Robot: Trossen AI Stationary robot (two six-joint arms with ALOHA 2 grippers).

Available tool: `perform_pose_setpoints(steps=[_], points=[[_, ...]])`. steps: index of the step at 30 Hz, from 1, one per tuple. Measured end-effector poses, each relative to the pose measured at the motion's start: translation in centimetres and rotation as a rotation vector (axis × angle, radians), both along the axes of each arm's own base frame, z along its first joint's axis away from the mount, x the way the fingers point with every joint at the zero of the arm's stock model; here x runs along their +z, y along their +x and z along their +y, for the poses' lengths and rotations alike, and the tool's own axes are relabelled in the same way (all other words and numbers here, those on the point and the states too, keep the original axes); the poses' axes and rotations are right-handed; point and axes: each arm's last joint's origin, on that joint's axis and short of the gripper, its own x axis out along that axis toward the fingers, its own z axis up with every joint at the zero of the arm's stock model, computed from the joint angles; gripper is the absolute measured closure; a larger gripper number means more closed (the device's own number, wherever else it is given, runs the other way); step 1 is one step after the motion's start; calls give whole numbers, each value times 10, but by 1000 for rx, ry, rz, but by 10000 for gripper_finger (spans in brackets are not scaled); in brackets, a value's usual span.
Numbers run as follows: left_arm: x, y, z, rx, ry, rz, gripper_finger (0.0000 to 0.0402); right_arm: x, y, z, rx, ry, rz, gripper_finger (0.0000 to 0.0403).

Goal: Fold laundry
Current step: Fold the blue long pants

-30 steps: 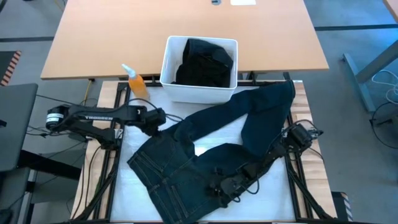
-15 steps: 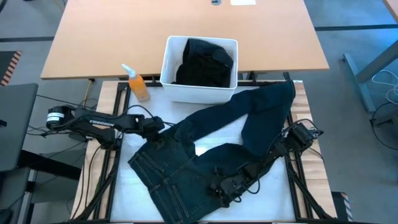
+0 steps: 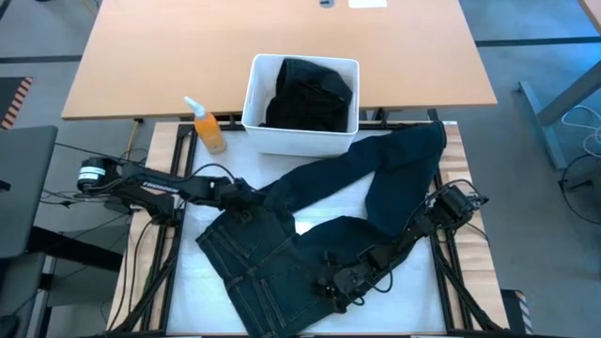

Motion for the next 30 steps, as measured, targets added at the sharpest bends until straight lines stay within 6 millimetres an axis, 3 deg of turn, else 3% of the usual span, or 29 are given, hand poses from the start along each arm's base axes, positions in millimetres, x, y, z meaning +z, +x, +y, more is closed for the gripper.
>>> perform_pose_setpoints(steps=[4, 9, 13, 17, 22, 30], points=[[21, 4, 0, -84, 4, 63, 399, 0, 0, 0, -2, 3, 1, 276], [75, 13, 1, -149, 96, 60, 400, 7, -1, -2, -5, 1, 6, 276], [129, 15, -1, -171, 194, 11, 401, 27, -3, -9, -15, -6, 4, 276], [166, 15, -8, -193, 224, -61, 401, 55, 4, -17, -45, -40, -170, 276], [177, 17, -18, -223, 223, -106, 401, 72, 35, -34, -55, -107, -434, 283], [180, 15, -29, -228, 203, -139, 401, 26, 99, -87, -114, -259, -260, 322]])
